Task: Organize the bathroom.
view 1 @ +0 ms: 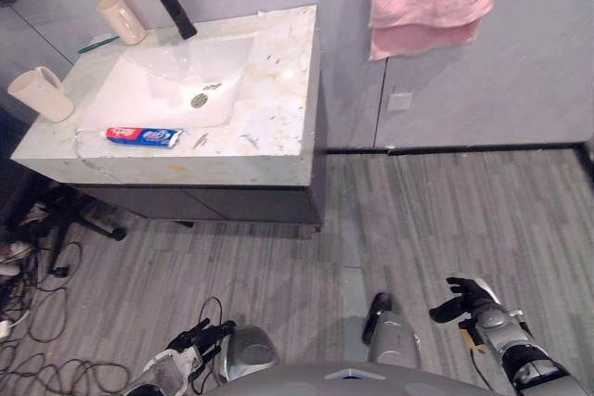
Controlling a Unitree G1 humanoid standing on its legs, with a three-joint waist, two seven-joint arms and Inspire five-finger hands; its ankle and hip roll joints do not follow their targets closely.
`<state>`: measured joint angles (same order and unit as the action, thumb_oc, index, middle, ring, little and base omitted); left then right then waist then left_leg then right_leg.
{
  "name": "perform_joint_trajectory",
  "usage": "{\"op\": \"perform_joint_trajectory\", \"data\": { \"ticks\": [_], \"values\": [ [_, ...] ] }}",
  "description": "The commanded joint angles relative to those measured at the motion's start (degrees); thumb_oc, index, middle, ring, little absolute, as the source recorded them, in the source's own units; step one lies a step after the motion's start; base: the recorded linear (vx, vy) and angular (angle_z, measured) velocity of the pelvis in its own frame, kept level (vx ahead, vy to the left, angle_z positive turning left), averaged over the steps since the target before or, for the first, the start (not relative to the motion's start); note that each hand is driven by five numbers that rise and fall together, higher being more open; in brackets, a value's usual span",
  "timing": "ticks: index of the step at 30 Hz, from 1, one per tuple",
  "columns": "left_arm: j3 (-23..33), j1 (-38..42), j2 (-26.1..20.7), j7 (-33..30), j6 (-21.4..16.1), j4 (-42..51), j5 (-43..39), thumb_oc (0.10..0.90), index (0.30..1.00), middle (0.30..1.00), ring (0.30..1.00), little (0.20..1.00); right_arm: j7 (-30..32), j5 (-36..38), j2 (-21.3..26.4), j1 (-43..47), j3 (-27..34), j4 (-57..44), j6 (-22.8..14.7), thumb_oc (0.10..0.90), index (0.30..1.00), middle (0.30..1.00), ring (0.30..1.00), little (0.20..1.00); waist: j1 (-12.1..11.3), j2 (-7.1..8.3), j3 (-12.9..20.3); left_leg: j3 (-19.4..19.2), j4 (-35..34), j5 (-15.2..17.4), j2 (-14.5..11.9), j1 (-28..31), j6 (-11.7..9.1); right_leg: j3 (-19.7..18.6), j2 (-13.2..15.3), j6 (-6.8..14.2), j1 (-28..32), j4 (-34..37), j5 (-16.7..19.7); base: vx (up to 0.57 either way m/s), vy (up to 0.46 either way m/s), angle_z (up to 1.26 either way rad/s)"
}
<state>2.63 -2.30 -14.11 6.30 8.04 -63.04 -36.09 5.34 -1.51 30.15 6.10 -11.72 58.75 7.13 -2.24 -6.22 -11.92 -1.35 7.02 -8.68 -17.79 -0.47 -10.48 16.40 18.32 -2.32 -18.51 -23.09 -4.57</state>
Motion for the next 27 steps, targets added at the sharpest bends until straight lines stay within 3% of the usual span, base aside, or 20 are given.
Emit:
{"op": "perform_joint_trajectory", "data": {
  "ticks": [1,2,4,6,8,9,10,12,15,16,17,18,19,23,27],
  "values": [
    [1.7,-4.0,-3.7,0.6,-2.1,4.4,1.1,0.800,0.900,0.900,0.900,0.900,1.7,0.6,-0.5,1.5,2.0,-1.3,-0.9,0.800,0.900,0.900,0.900,0.900,0.3,0.36,-1.0,-6.0,0.9,3.8,1.4,1.2,1.2,-1.8,5.1,12.0,4.8,-0.1,0.7,-0.04,0.403,0.23],
    [0.6,-3.1,-4.2,0.1,-1.0,6.1,0.9,0.800,0.900,0.900,0.900,0.900,2.3,1.9,-0.7,0.1,3.7,-1.4,-0.8,0.800,0.900,0.900,0.900,0.900,0.7,0.29,-1.6,-9.3,3.0,9.0,4.2,0.6,2.3,-0.9,8.1,14.1,7.0,2.6,4.1,-0.03,0.495,0.34],
    [0.1,-2.8,-5.1,-0.4,0.3,7.7,0.2,0.800,0.900,0.900,0.900,0.900,2.4,1.4,-1.0,-1.1,4.9,-1.9,-0.9,0.800,0.900,0.900,0.900,0.900,0.6,1.18,-2.2,-10.2,5.6,12.8,6.8,-0.3,3.4,-0.2,10.7,15.0,9.7,6.4,7.9,0.00,0.395,0.51],
    [0.3,-2.8,-5.4,-0.3,0.6,7.8,0.1,0.800,0.900,0.900,0.900,0.900,2.5,1.3,-1.1,-1.2,5.0,-1.9,-1.0,0.800,0.900,0.900,0.900,0.900,0.5,1.37,-2.2,-10.1,5.7,13.2,7.5,-0.2,3.7,-0.2,11.1,15.3,10.1,7.2,8.7,0.01,0.204,0.55],
    [0.9,-3.7,-7.0,0.9,0.8,8.0,2.3,0.800,0.900,0.900,0.900,0.900,3.3,2.5,-2.5,-2.3,4.5,-3.0,-0.8,0.800,0.900,0.900,0.900,0.900,-0.8,3.35,-2.2,-8.7,6.8,15.3,10.4,-0.7,5.1,-0.5,12.2,15.9,12.1,11.9,14.0,0.01,0.233,0.03],
    [0.9,-4.3,-7.5,1.1,1.1,8.5,2.8,0.800,0.900,0.900,0.900,0.900,3.7,2.4,-3.2,-2.6,4.1,-3.7,-0.8,0.800,0.900,0.900,0.900,0.900,-1.5,4.53,-2.5,-8.9,6.5,16.0,11.7,-0.3,5.7,0.3,13.3,16.8,12.0,13.0,18.8,-0.03,0.231,0.14],
    [1.5,-5.1,-7.5,0.8,1.7,9.0,4.0,0.800,0.900,0.900,0.900,0.900,3.6,2.3,-4.1,-2.2,3.1,-4.2,-0.7,0.800,0.900,0.900,0.900,0.900,-2.2,4.87,-2.5,-11.4,5.2,16.1,11.7,1.0,6.2,2.3,14.0,17.3,10.4,10.3,21.7,-0.06,0.266,0.17],
    [2.0,-5.5,-7.4,0.5,1.8,8.4,5.1,0.800,0.900,0.900,0.900,0.900,2.8,0.9,-4.6,-2.2,2.5,-5.0,-0.5,0.800,0.900,0.900,0.900,0.900,-2.5,4.48,-2.4,-14.8,3.6,15.1,11.0,2.1,7.0,3.6,13.5,17.0,9.4,4.9,20.1,-0.06,0.216,-0.59],
    [1.8,-6.0,-7.3,-0.5,1.9,8.3,4.7,0.800,0.900,0.900,0.900,0.900,1.0,0.5,-4.5,-3.5,1.0,-7.0,-0.5,0.800,0.900,0.900,0.900,0.900,-1.2,4.34,-1.0,-13.6,1.0,13.2,11.5,2.4,8.2,0.9,4.0,15.9,6.8,-3.9,14.1,-0.01,0.075,-0.86],
    [1.6,-6.1,-7.3,-0.6,1.6,8.2,4.8,0.800,0.900,0.900,0.900,0.900,0.8,0.4,-4.6,-3.7,0.7,-6.8,-1.0,0.800,0.900,0.900,0.900,0.900,-0.7,4.74,-0.7,-13.1,0.4,13.1,12.1,2.6,8.3,1.0,1.9,15.8,5.8,-3.4,14.0,0.10,-0.053,-0.24],
    [1.1,-6.1,-7.4,-0.6,0.9,7.6,4.7,0.800,0.900,0.900,0.900,0.900,0.1,0.4,-4.8,-4.0,0.4,-6.6,-1.2,0.800,0.900,0.900,0.900,0.900,-0.8,5.68,-0.4,-13.5,0.3,14.1,12.7,3.3,7.9,3.6,0.6,15.7,7.1,-0.1,11.4,0.08,-0.170,-0.25],
    [0.7,-5.3,-7.0,-1.2,0.3,7.2,4.5,0.800,0.900,0.900,0.900,0.900,-0.2,-0.1,-4.8,-3.8,0.1,-5.2,-1.7,0.800,0.900,0.900,0.900,0.900,-1.0,6.14,0.1,-13.2,0.5,12.9,12.7,2.3,7.7,5.9,-3.2,12.6,11.8,8.5,8.0,0.10,-0.211,-0.13],
    [0.4,-4.9,-6.5,-1.6,0.0,7.0,2.4,0.800,0.900,0.900,0.900,0.900,-0.3,-0.3,-4.6,-3.7,0.0,-4.0,-2.1,0.800,0.900,0.900,0.900,0.900,-0.9,6.21,0.6,-11.9,0.4,12.6,13.1,1.8,7.2,5.0,-5.7,11.7,13.3,12.8,7.0,0.02,-0.173,0.04],
    [1.2,-4.1,-5.6,-0.9,1.6,7.0,1.6,0.800,0.900,0.900,0.900,0.900,1.0,-0.7,-4.1,-3.8,0.0,-2.8,-1.1,0.800,0.900,0.900,0.900,0.900,-0.8,5.57,2.0,-10.8,-0.5,11.2,13.5,0.6,6.3,3.1,-7.9,9.9,16.2,18.2,5.4,0.06,-0.043,-0.11],
    [2.2,-5.2,-5.5,-0.6,1.6,5.7,2.8,0.800,0.900,0.900,0.900,0.900,0.7,-1.8,-4.2,-5.4,1.1,-3.3,-1.1,0.800,0.900,0.900,0.900,0.900,-0.6,5.56,3.0,-11.3,-1.2,10.9,13.1,0.9,6.1,3.2,-8.1,9.6,17.4,19.7,5.1,0.09,-0.023,-0.05]
  ]
}}
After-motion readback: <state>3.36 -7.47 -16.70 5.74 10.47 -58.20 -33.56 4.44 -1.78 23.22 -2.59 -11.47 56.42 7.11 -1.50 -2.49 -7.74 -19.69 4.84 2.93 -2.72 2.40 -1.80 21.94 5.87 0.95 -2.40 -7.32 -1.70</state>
